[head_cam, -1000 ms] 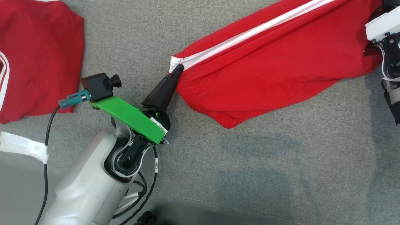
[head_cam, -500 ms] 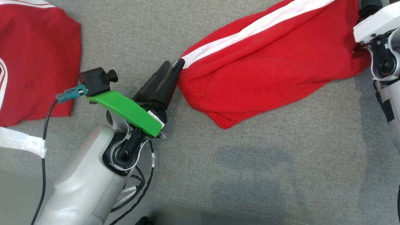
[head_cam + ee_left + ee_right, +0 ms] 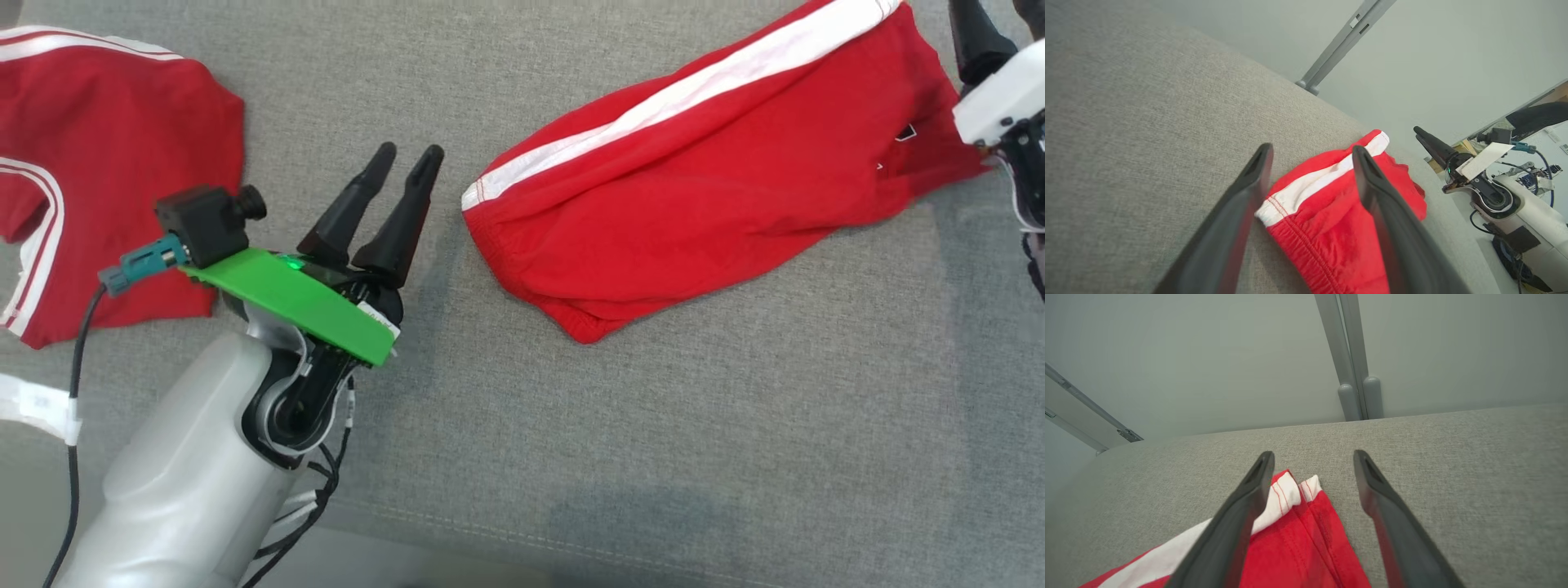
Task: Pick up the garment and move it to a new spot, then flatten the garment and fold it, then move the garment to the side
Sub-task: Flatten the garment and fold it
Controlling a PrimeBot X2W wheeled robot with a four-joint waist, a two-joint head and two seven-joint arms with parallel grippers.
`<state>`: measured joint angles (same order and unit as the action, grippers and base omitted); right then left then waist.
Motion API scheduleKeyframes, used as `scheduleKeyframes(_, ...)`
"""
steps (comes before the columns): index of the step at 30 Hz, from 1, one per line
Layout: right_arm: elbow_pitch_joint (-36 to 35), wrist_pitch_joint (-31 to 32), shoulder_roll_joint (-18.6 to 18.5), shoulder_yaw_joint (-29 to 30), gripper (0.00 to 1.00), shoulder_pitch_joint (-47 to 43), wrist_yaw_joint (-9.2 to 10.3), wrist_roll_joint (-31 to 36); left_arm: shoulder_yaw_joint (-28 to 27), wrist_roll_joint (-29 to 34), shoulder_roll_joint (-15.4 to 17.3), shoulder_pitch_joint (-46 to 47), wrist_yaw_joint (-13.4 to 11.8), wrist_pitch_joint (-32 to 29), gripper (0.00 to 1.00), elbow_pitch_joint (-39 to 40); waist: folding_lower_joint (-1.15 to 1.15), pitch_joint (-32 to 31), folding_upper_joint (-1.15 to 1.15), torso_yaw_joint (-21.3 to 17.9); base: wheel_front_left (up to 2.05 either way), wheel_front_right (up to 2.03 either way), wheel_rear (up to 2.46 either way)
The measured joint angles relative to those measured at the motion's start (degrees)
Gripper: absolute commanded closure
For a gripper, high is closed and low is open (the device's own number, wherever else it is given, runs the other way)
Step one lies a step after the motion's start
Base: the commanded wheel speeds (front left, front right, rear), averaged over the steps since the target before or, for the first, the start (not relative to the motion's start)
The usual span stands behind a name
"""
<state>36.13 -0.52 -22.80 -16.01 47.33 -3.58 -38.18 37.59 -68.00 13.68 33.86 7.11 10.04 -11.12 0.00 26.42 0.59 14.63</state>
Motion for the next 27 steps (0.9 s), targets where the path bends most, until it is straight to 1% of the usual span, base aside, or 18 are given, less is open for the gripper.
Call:
scheduleKeyframes(4,2.8,3.2,-2.7,0.3,0.00,-3.2,-0.47,-0.6,-0.7,3.4,0.8,-1.6,0.0,3.2,0.00,0.5,0.00,-1.8,0.00,0.8,0.00,0.00,0.00)
scheduleKeyframes(6,4.0,4.8,-2.8,0.6,0.00,-4.7,-0.63,-1.6,-1.4,4.3,0.9,-2.8,-0.4,3.7,0.00,0.7,0.00,-2.4,0.00,1.7,0.00,0.00,0.00)
scheduleKeyframes(9,5.0,6.6,-2.8,0.7,0.00,-6.0,-0.97,-2.9,-2.7,6.1,2.0,-3.5,-1.9,4.0,0.00,1.1,0.00,-3.2,0.00,3.2,0.00,0.00,0.00)
scheduleKeyframes(10,5.0,6.6,-2.8,0.7,0.00,-6.0,-0.97,-2.9,-2.7,6.1,2.0,-3.5,-1.9,4.0,0.00,1.1,0.00,-3.2,0.00,3.2,0.00,0.00,0.00)
scheduleKeyframes(13,5.7,7.9,-2.8,1.0,0.00,-6.8,-1.04,-3.8,-3.7,8.6,2.8,-3.6,-3.0,4.2,0.00,2.1,0.00,-3.8,0.00,4.8,0.00,0.00,0.00)
scheduleKeyframes(18,7.3,9.7,-3.1,1.0,0.00,-8.0,-1.03,-4.1,-4.0,10.3,3.6,-4.6,-3.9,4.2,0.00,3.1,0.00,-4.7,0.00,7.2,0.00,0.00,0.00)
scheduleKeyframes(21,8.0,10.7,-4.0,0.6,0.00,-8.0,-0.91,-3.7,-4.0,11.2,3.7,-6.0,-4.5,4.2,0.00,4.1,0.00,-5.1,0.00,8.3,0.00,0.00,0.00)
scheduleKeyframes(26,8.3,11.7,-6.5,-1.1,0.00,-7.9,-0.71,-0.7,-4.5,11.3,3.9,-7.3,-5.2,4.2,0.00,5.1,0.00,-5.2,0.00,9.5,0.00,0.00,0.00)
scheduleKeyframes(27,8.2,11.8,-6.7,-1.5,0.00,-7.8,-0.37,-0.1,-4.7,11.3,4.0,-7.6,-5.4,4.2,0.00,5.3,0.00,-5.1,0.00,9.6,0.00,0.00,0.00)
